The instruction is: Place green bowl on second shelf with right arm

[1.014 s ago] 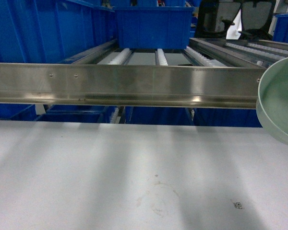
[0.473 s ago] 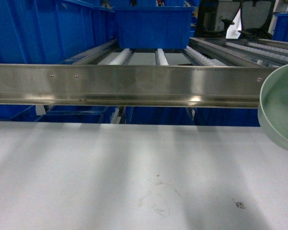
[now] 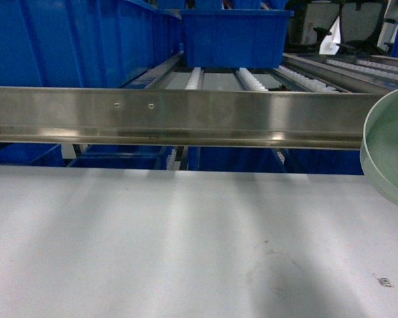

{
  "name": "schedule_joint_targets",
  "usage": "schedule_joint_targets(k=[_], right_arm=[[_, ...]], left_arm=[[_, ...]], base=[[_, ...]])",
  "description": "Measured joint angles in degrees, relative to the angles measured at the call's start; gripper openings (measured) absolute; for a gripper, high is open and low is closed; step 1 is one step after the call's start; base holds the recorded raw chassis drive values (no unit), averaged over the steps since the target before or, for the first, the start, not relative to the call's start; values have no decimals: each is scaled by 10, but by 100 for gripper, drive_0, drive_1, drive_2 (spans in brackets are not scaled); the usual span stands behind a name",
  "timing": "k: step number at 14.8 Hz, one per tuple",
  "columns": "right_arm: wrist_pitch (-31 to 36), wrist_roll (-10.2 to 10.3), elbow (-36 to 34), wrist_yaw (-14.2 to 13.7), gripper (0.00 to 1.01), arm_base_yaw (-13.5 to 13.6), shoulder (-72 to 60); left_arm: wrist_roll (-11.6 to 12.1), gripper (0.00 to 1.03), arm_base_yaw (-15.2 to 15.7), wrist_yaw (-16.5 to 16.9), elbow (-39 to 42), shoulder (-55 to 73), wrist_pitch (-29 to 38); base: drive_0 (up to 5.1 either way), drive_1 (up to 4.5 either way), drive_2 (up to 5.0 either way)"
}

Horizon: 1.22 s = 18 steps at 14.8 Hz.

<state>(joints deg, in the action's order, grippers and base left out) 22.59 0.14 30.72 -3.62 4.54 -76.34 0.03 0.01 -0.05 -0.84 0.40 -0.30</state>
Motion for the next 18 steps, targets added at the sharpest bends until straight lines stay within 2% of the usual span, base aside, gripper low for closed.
schedule_joint_targets(k=[18], right_arm=[[0, 0, 0, 0, 3, 0, 0]], left_arm=[[0, 98, 0, 0, 0, 0, 1]], base=[[0, 0, 0]])
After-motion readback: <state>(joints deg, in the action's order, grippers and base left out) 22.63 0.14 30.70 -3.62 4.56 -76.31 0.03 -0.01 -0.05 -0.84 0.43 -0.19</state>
